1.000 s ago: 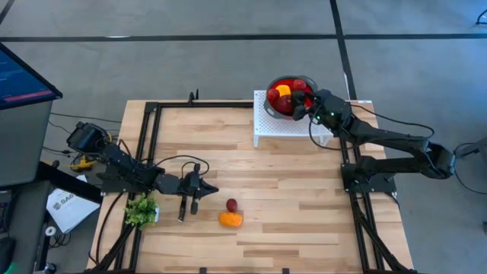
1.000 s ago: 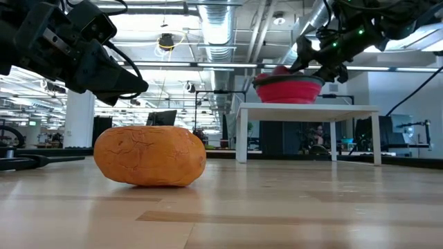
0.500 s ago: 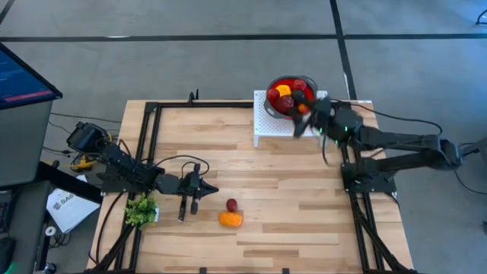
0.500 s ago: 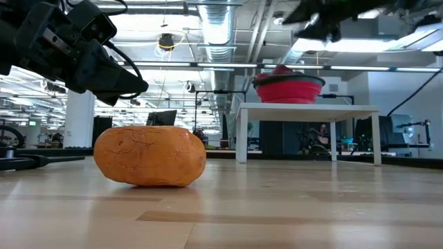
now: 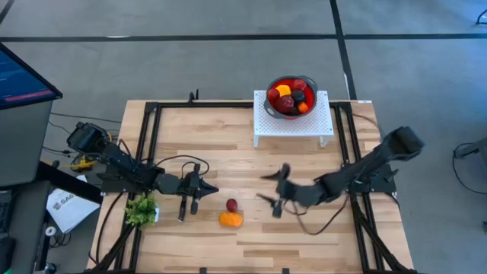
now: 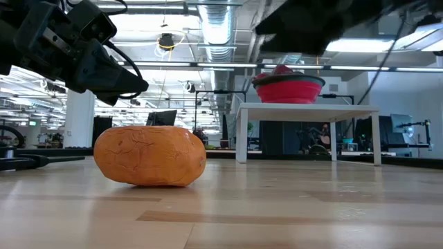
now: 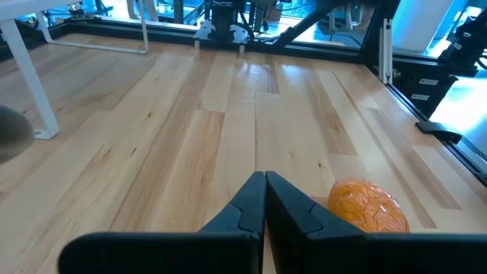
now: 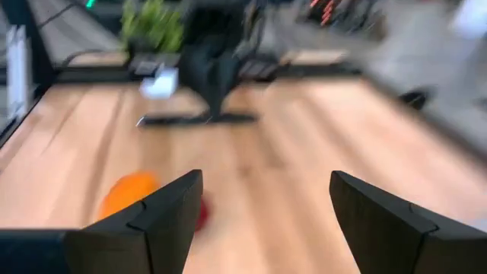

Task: Pick & Place Fruit
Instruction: Put the red pomegranate into the orange strainer bowl on the shelf

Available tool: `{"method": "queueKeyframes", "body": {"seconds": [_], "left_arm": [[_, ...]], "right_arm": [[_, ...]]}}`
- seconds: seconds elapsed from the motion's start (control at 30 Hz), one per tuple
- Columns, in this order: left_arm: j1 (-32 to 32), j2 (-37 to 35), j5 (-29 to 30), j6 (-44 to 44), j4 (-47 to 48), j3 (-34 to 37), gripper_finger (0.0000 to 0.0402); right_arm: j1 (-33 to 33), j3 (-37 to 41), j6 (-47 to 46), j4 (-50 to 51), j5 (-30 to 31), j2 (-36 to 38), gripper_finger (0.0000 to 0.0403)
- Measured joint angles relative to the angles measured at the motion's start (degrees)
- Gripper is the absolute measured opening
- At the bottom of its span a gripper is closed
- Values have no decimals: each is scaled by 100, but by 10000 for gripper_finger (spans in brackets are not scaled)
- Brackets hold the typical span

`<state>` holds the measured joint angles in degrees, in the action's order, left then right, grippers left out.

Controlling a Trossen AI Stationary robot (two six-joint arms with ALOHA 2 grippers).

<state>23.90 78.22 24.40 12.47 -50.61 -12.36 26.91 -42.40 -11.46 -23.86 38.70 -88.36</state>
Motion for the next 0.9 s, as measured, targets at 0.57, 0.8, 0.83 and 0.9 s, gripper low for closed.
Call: {"method": "queueKeyframes", "body": {"seconds": [0.57,0.8,0.83,0.9], "left_arm": [[-149,0,0,21,-7,0,2],[-146,0,-18,22,-3,0,2],[-146,0,-18,22,-3,0,2],[-146,0,-19,23,0,0,2]], "right_arm": [[-1213,-5007,-2952,5032,-2824,-3546,281],[-1200,-6354,-2972,6416,-2987,-4330,281],[-1212,-6390,-3020,6466,-3072,-4382,281],[-1259,-6403,-3077,6495,-3295,-4447,281]]}}
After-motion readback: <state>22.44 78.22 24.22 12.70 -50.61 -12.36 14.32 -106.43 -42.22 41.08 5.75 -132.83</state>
